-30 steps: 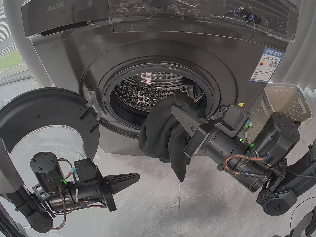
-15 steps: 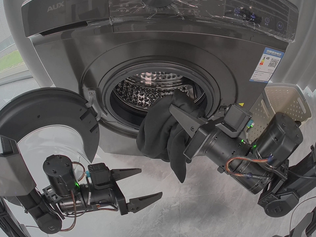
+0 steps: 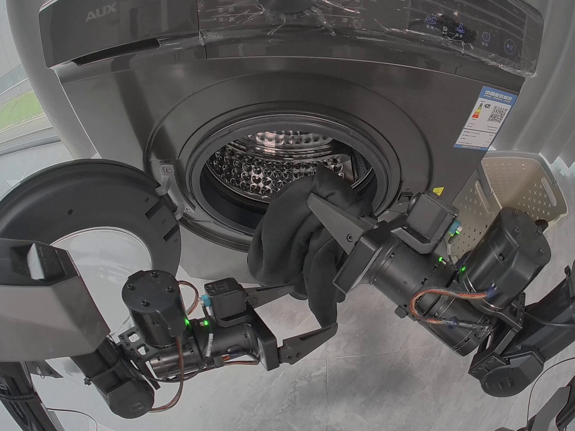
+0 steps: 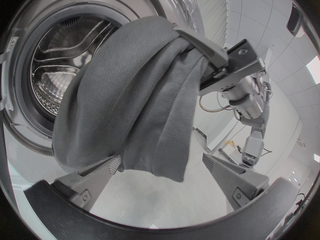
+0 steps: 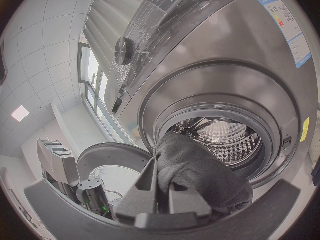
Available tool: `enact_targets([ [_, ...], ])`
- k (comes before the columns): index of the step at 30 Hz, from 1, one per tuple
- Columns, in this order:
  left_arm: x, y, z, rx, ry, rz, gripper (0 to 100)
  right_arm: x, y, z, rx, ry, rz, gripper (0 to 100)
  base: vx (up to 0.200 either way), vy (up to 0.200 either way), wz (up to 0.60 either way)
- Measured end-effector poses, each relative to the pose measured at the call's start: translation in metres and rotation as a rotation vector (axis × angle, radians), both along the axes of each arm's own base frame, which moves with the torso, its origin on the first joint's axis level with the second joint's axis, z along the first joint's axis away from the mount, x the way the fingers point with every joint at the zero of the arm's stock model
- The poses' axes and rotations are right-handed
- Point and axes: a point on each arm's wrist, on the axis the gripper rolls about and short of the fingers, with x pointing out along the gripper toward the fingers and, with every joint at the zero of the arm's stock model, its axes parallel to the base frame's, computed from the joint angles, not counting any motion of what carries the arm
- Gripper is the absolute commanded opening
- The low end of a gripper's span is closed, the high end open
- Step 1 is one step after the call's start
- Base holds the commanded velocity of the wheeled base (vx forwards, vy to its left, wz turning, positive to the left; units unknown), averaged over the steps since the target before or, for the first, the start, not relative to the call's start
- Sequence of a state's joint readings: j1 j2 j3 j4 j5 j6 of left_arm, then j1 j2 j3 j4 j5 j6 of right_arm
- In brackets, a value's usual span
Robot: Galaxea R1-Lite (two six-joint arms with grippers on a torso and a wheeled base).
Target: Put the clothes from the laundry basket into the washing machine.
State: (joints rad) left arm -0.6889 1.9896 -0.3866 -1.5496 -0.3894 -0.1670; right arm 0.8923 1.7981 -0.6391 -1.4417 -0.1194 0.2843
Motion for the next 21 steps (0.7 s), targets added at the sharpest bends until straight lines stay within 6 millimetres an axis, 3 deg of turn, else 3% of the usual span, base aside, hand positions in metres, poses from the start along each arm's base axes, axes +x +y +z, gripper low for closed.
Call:
enact_targets([
  [19,0.051,-0.046,-0.018,-0.046,-0.061,0.154,100,-0.001,0.000,-0.001,-0.002,0.002,0.000,0,0.000,0.000,0.00],
  [20,0.052,-0.047,-0.018,-0.047,-0.062,0.158,0,-0.001,0.000,-0.001,-0.002,0.001,0.000,0,0.000,0.000,0.00],
  [21,0.052,-0.048,-0.019,-0.046,-0.063,0.160,0,-0.001,0.000,-0.001,-0.002,0.001,0.000,0,0.000,0.000,0.00],
])
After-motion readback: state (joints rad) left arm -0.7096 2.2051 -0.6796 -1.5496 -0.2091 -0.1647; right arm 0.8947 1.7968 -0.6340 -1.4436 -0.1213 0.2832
